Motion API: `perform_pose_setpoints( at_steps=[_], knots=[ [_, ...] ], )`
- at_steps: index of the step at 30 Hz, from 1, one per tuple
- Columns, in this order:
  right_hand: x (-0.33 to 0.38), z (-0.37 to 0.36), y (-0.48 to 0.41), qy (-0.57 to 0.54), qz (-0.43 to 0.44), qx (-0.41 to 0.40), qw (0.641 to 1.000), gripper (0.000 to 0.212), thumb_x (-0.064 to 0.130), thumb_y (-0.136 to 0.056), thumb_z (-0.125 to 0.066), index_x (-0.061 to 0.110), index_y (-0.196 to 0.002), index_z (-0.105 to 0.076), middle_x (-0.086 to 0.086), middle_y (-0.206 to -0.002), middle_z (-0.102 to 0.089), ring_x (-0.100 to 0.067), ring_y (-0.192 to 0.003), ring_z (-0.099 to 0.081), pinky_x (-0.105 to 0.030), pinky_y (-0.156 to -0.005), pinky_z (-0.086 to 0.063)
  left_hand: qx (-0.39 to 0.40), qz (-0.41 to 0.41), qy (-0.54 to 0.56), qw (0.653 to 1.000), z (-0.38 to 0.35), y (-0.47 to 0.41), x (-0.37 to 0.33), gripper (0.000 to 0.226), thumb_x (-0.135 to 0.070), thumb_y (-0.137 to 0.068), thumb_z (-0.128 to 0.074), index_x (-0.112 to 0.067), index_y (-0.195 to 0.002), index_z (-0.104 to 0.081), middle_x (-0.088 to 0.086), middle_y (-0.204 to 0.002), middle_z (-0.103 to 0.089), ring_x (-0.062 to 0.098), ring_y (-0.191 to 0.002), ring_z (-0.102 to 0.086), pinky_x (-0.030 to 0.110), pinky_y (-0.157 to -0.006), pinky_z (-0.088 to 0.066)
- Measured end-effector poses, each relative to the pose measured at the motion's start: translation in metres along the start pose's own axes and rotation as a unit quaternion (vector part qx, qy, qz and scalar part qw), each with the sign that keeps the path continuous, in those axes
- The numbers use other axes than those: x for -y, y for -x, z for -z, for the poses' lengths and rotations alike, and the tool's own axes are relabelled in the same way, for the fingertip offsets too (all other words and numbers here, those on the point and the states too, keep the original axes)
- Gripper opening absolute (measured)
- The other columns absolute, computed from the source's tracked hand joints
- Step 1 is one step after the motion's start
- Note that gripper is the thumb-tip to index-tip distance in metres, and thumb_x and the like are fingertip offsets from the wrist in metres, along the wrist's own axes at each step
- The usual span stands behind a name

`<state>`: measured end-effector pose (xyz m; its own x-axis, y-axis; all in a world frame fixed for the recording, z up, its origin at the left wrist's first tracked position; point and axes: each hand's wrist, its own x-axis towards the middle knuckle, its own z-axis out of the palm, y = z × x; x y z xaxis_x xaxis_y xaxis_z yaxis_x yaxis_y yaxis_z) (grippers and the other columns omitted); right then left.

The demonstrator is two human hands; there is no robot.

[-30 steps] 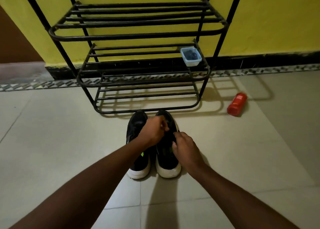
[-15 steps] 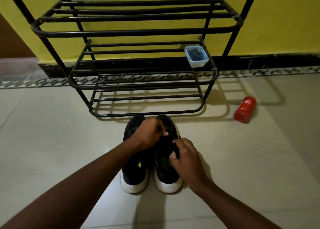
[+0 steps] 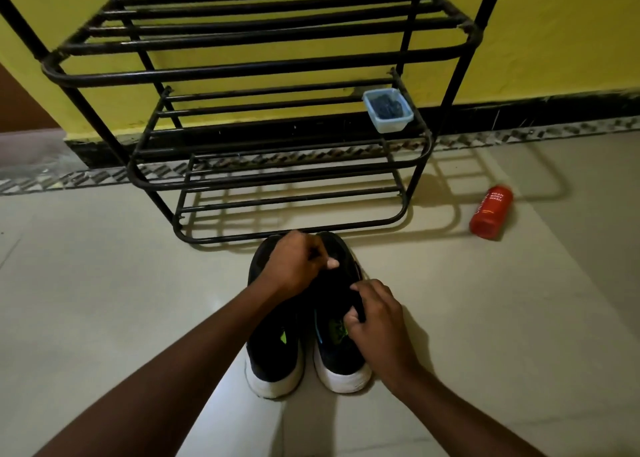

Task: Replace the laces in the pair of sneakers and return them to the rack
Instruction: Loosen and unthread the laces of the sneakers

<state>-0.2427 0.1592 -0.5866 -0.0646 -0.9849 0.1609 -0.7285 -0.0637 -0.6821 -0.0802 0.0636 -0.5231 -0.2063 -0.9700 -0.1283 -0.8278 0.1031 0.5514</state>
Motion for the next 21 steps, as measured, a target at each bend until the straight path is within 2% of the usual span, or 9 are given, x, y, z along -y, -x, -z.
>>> perform_pose_setpoints(
  at_steps=[2,3,5,6,8,10,13,17,21],
  knots=[
    [0.000,0.002,0.000,0.003,-0.002,0.002,1.000,0.040,-0.001,-0.072,-0.067,0.007,-0.111,-0.067,-0.004,-0.108,-0.063,-0.024,-0.101,-0.061,-0.016,-0.089,-0.040,-0.046,0.032,0.138,0.989,-0.005,0.001,-0.002,0.017,-0.044,-0.096,-0.064,-0.029,-0.088,-0.062,0.000,-0.093,-0.064,0.017,-0.087,-0.065,0.036,-0.078,-0.054],
    [0.000,0.002,0.000,0.004,-0.002,0.003,1.000,0.040,0.000,-0.072,-0.066,0.007,-0.111,-0.068,-0.004,-0.108,-0.063,-0.023,-0.101,-0.061,-0.017,-0.089,-0.041,-0.060,0.067,0.282,0.955,-0.003,0.002,-0.005,0.019,-0.041,-0.101,-0.056,-0.023,-0.093,-0.058,0.004,-0.089,-0.066,0.023,-0.085,-0.068,0.042,-0.073,-0.054],
    [0.001,0.002,0.001,0.005,-0.003,0.004,1.000,0.038,0.000,-0.074,-0.066,0.007,-0.111,-0.067,-0.003,-0.107,-0.063,-0.023,-0.100,-0.061,-0.020,-0.087,-0.044,-0.061,0.096,0.433,0.894,0.001,0.005,-0.009,0.027,-0.038,-0.107,-0.043,-0.014,-0.095,-0.050,0.006,-0.077,-0.061,0.023,-0.070,-0.065,0.037,-0.060,-0.049],
    [0.002,0.002,0.001,0.005,-0.004,0.006,1.000,0.037,0.001,-0.075,-0.066,0.007,-0.111,-0.067,-0.003,-0.107,-0.063,-0.022,-0.100,-0.060,-0.021,-0.088,-0.044,-0.069,0.066,0.389,0.916,0.004,0.005,-0.008,0.029,-0.040,-0.107,-0.041,-0.016,-0.094,-0.049,0.004,-0.074,-0.057,0.019,-0.066,-0.058,0.035,-0.059,-0.044],
    [0.001,0.002,0.002,0.006,-0.004,0.006,1.000,0.037,0.001,-0.075,-0.066,0.006,-0.112,-0.068,-0.004,-0.109,-0.064,-0.022,-0.103,-0.060,-0.020,-0.091,-0.043,-0.050,-0.049,0.124,0.990,0.009,0.003,-0.001,0.025,-0.043,-0.104,-0.047,-0.021,-0.094,-0.055,-0.005,-0.078,-0.054,0.014,-0.072,-0.052,0.038,-0.068,-0.041],
    [0.000,0.001,0.003,0.011,-0.008,0.008,1.000,0.037,0.001,-0.076,-0.067,0.005,-0.113,-0.069,-0.006,-0.112,-0.066,-0.022,-0.106,-0.061,-0.019,-0.094,-0.043,0.020,-0.113,-0.115,0.987,0.016,0.004,0.001,0.019,-0.046,-0.097,-0.059,-0.028,-0.099,-0.066,-0.009,-0.089,-0.048,0.013,-0.088,-0.051,0.042,-0.085,-0.037],
    [-0.003,0.000,0.003,0.013,-0.004,0.001,1.000,0.036,0.001,-0.076,-0.068,0.003,-0.112,-0.071,-0.008,-0.111,-0.068,-0.024,-0.105,-0.063,-0.019,-0.096,-0.043,0.080,-0.084,-0.186,0.976,0.018,0.005,0.004,0.018,-0.043,-0.089,-0.071,-0.030,-0.101,-0.075,-0.006,-0.097,-0.038,0.015,-0.104,-0.048,0.040,-0.092,-0.032],
    [-0.001,0.000,0.002,0.009,-0.002,0.001,1.000,0.034,0.000,-0.076,-0.066,0.004,-0.110,-0.070,-0.006,-0.109,-0.066,-0.024,-0.103,-0.062,-0.016,-0.094,-0.041,-0.088,0.013,0.060,0.994,0.023,0.006,0.005,0.023,-0.038,-0.093,-0.069,-0.016,-0.087,-0.069,-0.009,-0.086,-0.057,0.002,-0.082,-0.055,0.032,-0.077,-0.040],
    [0.000,0.000,0.002,0.006,0.004,0.000,1.000,0.035,0.000,-0.075,-0.066,0.006,-0.109,-0.068,-0.005,-0.107,-0.064,-0.024,-0.101,-0.061,-0.016,-0.090,-0.040,-0.043,0.075,0.343,0.935,0.024,0.010,-0.001,0.025,-0.023,-0.107,-0.047,-0.003,-0.093,-0.052,0.013,-0.086,-0.075,0.024,-0.081,-0.076,0.033,-0.069,-0.054]
  ],
)
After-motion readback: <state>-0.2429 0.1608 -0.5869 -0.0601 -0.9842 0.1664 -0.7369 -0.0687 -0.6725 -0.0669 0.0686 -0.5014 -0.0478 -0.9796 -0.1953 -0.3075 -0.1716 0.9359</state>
